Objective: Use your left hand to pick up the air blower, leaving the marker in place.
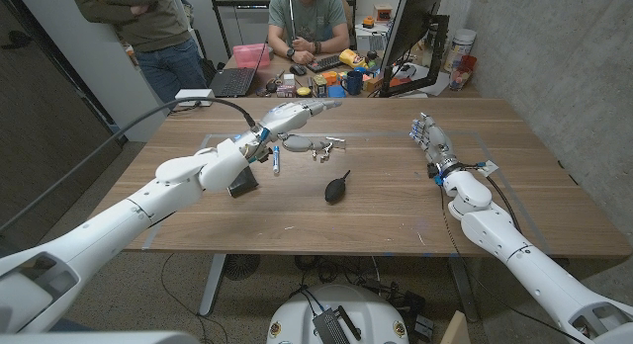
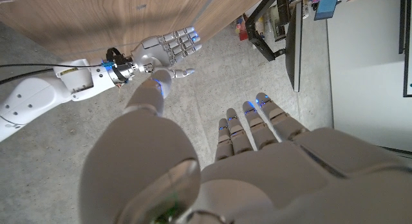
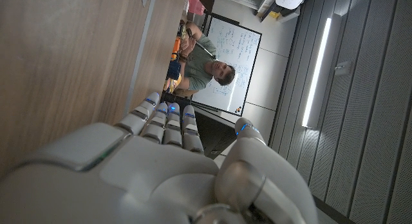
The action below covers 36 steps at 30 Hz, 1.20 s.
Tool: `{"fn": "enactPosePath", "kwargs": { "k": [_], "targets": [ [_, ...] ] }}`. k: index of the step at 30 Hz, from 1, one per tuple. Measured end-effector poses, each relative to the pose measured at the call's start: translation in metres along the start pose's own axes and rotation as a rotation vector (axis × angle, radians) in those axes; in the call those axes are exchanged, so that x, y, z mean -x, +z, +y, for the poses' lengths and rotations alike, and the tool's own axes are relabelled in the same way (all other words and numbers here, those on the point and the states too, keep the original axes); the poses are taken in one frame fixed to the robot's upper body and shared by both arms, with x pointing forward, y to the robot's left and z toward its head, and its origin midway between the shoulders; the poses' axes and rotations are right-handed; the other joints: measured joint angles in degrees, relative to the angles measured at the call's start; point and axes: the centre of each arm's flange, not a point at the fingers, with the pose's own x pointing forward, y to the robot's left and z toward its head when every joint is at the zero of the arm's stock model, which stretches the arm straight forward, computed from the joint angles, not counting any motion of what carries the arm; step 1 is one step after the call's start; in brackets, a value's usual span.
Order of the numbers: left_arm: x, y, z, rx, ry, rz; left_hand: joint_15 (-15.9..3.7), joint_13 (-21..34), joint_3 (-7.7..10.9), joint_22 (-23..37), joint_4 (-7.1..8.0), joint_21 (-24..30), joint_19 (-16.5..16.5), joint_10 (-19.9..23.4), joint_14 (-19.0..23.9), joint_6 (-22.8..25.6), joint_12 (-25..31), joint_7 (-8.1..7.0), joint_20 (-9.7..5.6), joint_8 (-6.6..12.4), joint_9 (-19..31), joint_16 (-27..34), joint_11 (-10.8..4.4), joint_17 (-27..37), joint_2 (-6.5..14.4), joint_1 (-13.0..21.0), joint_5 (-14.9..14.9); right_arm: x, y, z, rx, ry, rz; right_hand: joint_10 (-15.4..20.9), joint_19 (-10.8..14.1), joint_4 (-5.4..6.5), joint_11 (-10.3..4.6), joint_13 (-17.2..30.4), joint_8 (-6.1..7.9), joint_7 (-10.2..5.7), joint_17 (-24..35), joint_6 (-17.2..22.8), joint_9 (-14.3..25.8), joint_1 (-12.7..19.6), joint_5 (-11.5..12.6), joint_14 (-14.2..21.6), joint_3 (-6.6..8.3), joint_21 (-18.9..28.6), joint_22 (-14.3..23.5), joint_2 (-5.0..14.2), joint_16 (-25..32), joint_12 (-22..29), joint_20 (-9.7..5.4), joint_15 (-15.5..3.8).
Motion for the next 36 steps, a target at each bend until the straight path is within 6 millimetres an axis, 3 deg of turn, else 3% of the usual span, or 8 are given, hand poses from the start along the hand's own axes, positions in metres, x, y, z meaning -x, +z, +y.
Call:
{"fn": "enactPosePath", "kwargs": {
  "k": [2,6,11,17,24,36],
  "targets": [
    [-0.001,0.002,0.000,-0.011,-0.021,-0.014,-0.04,0.2,-0.83,0.1,0.09,0.0,0.8,-0.4,0.0,-0.5,0.0,0.35,2.36,0.00,0.3,0.0,0.33,0.1,0.0,1.1,0.3,0.000,0.000,0.002,-0.001,-0.002,0.002,0.0,0.0,0.00,0.00,0.0,0.00,0.00,0.0,0.0,0.0,0.0,0.0,0.0,0.00,0.0,0.0,0.00,0.0,0.0,0.00,0.00],
    [-0.002,0.006,-0.002,-0.013,-0.054,-0.025,0.31,0.7,-3.49,0.2,0.32,1.4,4.9,-1.0,1.2,-1.4,0.3,0.35,8.78,0.45,0.5,0.6,0.28,0.3,0.1,2.7,0.3,-0.001,0.000,0.005,-0.003,-0.004,0.008,0.0,-0.4,0.00,0.00,0.0,0.00,0.00,0.0,0.0,0.0,0.0,0.0,0.0,0.00,0.0,0.0,0.00,0.0,0.0,0.36,0.00],
    [-0.005,0.008,0.001,0.016,-0.075,-0.026,1.12,1.0,-5.29,0.4,0.66,2.0,8.2,-1.7,2.2,-1.9,0.3,0.23,12.12,0.67,0.8,0.6,0.28,0.3,-0.2,2.9,0.3,-0.004,0.002,0.008,-0.003,-0.008,0.011,0.0,-0.4,0.00,0.00,0.0,0.00,-0.24,0.0,0.2,0.0,0.0,0.0,0.0,0.00,0.0,0.0,0.00,0.0,0.0,1.05,0.00],
    [-0.008,0.017,0.000,0.079,-0.107,-0.032,1.86,1.3,-7.13,0.3,0.87,2.4,10.9,-1.7,2.9,-2.1,0.9,-0.08,13.30,1.04,0.8,1.0,0.27,0.3,-0.2,2.9,0.3,-0.008,0.003,0.012,-0.003,-0.012,0.015,0.0,-0.4,0.00,0.00,0.0,0.00,-0.33,0.0,0.3,0.0,0.0,0.0,0.0,0.00,0.0,0.0,0.00,0.0,0.0,1.05,0.00],
    [-0.015,0.034,-0.003,0.153,-0.163,-0.036,1.64,1.7,-10.18,0.3,0.93,2.9,14.1,1.2,4.7,2.7,2.4,-0.93,13.79,2.79,0.8,1.4,-0.68,0.6,-0.2,2.9,0.3,-0.010,0.004,0.013,-0.002,-0.017,0.021,0.0,-0.8,0.00,0.00,0.0,0.00,-0.33,0.0,0.3,0.0,0.0,0.0,0.0,0.00,0.0,0.0,0.00,0.0,0.0,1.45,0.00],
    [-0.014,0.051,-0.008,0.198,-0.266,0.002,1.72,1.9,-11.22,0.3,0.91,2.5,14.6,3.2,5.2,4.9,3.1,-1.54,13.93,3.23,0.8,1.5,-1.08,0.6,0.0,3.2,0.3,-0.005,0.004,0.008,-0.011,-0.032,0.030,0.0,-1.0,0.00,0.01,0.0,0.00,-0.33,0.0,0.3,0.0,0.0,0.0,0.0,0.00,0.0,0.0,0.00,0.0,0.0,1.66,0.00]
  ]
}}
